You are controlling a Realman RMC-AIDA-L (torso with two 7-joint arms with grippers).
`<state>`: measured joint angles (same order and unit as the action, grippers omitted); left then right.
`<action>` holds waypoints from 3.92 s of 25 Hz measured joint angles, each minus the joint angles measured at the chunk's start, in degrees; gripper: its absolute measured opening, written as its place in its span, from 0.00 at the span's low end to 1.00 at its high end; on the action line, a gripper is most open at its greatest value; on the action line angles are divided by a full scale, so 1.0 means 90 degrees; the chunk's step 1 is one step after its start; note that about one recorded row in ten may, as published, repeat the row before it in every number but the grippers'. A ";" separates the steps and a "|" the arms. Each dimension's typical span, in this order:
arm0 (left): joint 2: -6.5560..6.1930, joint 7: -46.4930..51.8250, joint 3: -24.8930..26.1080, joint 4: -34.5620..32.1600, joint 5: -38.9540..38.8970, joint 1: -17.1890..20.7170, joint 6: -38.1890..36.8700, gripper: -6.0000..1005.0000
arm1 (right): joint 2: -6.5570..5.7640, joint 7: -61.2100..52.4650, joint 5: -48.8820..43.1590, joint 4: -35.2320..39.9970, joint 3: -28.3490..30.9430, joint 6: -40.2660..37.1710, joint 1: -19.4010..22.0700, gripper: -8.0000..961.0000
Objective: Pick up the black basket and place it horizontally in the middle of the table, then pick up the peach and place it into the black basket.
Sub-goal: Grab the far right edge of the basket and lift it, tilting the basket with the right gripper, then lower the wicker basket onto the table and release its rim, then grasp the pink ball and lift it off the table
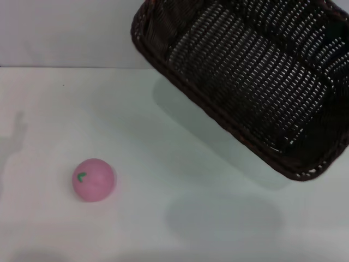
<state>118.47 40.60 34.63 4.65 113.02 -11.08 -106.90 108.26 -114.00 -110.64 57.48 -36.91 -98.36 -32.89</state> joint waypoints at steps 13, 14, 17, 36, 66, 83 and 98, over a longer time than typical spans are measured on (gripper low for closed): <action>0.0006 0.0098 -0.0139 0.0086 0.0020 -0.0001 -0.0056 0.72 | -0.0215 0.1376 -0.0542 0.0148 -0.1109 -0.1332 -0.0788 0.22; 0.0003 0.0101 -0.0146 0.0102 0.0020 0.0007 -0.0071 0.72 | -0.0177 0.1473 -0.0622 0.0125 -0.1193 -0.1324 -0.0830 0.22; 0.0002 0.0105 -0.0194 0.0146 0.0020 0.0039 -0.0095 0.72 | -0.0026 0.1910 -0.0857 -0.0051 -0.1285 -0.1297 -0.0964 0.23; 0.0007 0.0108 -0.0877 0.0272 0.0020 0.0132 -0.0225 0.72 | 0.0363 0.3525 -0.1359 -0.1506 -0.1661 0.0109 -0.1364 0.25; -0.0135 0.1039 -0.2044 -0.1657 0.0017 -0.0108 -0.0061 0.72 | 0.0922 0.5564 0.4343 -0.3458 0.1720 0.1362 0.1636 0.52; -0.0303 0.1545 -0.5509 -0.3210 0.0338 -0.0042 0.0914 0.72 | 0.0758 0.4781 0.4736 -0.4223 0.2870 0.1034 0.2460 0.52; -0.0085 0.1517 -0.5688 -0.3214 0.1154 -0.0421 0.1616 0.71 | 0.0753 0.4760 0.4695 -0.4381 0.2871 0.1153 0.2224 0.52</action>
<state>117.71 54.26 -16.57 -24.28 123.41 -14.88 -92.36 115.04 -71.16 -68.38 18.05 -11.08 -87.98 -12.88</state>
